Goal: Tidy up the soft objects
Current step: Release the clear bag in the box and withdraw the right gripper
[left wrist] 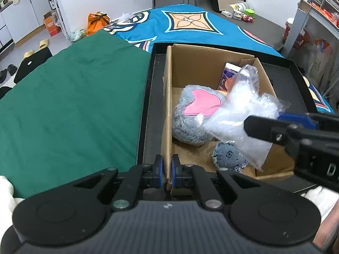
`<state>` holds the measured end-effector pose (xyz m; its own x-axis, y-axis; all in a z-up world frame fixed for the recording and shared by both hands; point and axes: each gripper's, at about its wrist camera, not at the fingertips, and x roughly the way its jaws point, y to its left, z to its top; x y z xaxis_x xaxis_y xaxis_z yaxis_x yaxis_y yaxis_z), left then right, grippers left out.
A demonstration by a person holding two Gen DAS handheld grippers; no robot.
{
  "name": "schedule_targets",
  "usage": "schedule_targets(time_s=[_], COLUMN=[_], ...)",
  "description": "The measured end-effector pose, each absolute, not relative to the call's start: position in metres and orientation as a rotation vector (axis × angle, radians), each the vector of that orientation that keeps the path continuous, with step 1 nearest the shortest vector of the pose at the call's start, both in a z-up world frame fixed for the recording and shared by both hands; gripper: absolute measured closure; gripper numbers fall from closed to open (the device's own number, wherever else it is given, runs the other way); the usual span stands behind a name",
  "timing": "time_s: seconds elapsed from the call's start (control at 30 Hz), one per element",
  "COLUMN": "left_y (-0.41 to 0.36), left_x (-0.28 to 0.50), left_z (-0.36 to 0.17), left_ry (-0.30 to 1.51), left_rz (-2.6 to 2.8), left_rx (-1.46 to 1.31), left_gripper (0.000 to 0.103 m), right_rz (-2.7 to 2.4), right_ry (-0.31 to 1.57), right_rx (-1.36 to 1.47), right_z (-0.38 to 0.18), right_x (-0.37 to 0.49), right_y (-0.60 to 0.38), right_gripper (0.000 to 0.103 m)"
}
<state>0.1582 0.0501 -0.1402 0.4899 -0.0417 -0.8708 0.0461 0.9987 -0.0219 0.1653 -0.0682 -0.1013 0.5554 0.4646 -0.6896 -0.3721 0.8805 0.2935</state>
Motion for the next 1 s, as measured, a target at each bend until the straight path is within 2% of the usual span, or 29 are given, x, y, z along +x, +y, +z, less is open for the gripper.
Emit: schedule_targets(time_s=[0.1, 0.17, 0.23, 0.77, 1.0], left_y=[0.052, 0.053, 0.053, 0.046, 0.044], left_x=[0.159, 0.159, 0.159, 0.152, 0.154], left_z=[-0.139, -0.139, -0.139, -0.129, -0.123], left_ry=[1.057, 1.057, 1.055, 1.003, 0.994], left_rz=[-0.042, -0.033, -0.020, 0.017, 0.043], left_rx=[-0.008, -0.011, -0.009, 0.039, 0.057], left_gripper=[0.095, 0.095, 0.096, 0.095, 0.090], right_rz=[0.521, 0.512, 0.510, 0.437, 0.401], right_ry=[0.890, 0.924, 0.923, 0.872, 0.844], right_rx=[0.128, 0.148, 0.171, 0.147, 0.131], right_z=[-0.105, -0.108, -0.109, -0.099, -0.098], right_x=[0.167, 0.170, 0.169, 0.179, 0.197], right_y=[-0.065, -0.069, -0.077, -0.119, -0.138], right_gripper=[0.066, 0.053, 0.049, 0.049, 0.049])
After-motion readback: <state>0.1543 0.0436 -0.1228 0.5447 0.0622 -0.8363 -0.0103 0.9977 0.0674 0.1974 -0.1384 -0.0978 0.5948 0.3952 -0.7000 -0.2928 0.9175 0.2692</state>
